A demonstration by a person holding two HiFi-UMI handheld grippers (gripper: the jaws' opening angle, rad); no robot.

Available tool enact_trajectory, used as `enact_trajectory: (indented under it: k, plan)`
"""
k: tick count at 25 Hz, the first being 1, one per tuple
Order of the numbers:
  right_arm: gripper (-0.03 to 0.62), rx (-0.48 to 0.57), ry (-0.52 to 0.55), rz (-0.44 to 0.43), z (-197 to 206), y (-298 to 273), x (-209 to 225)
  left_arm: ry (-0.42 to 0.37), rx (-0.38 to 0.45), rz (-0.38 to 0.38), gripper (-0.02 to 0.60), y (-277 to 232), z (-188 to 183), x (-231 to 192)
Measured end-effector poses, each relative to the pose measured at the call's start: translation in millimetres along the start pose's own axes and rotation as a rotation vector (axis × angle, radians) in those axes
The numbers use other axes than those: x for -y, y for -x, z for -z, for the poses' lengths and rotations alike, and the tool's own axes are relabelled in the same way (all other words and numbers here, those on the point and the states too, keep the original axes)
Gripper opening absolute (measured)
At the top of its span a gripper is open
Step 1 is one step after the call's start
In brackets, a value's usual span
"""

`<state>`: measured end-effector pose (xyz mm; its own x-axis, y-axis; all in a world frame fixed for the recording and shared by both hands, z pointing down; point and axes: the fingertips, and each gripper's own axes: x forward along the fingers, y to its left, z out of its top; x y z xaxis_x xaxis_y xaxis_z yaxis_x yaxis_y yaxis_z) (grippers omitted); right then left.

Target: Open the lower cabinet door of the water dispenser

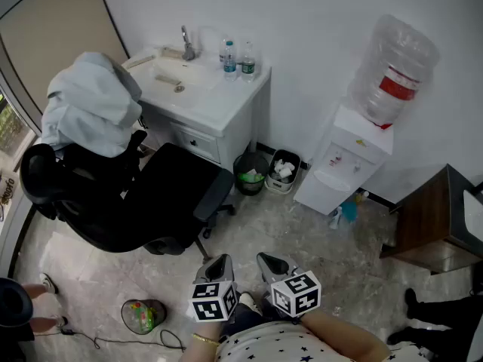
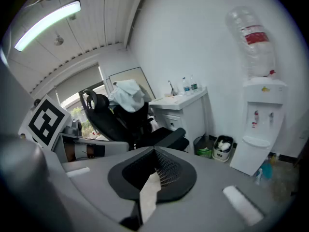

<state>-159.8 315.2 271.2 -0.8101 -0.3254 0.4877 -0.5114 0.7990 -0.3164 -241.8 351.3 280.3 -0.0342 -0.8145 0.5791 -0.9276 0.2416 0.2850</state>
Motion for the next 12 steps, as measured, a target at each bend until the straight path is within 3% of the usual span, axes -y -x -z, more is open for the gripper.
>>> enact_trajectory:
  k: [12]
  plan:
    - [-0.002,0.086,-0.190,0.296,-5,57,159,-0.176,-0.105,0.178,0.006,-106,-17,109]
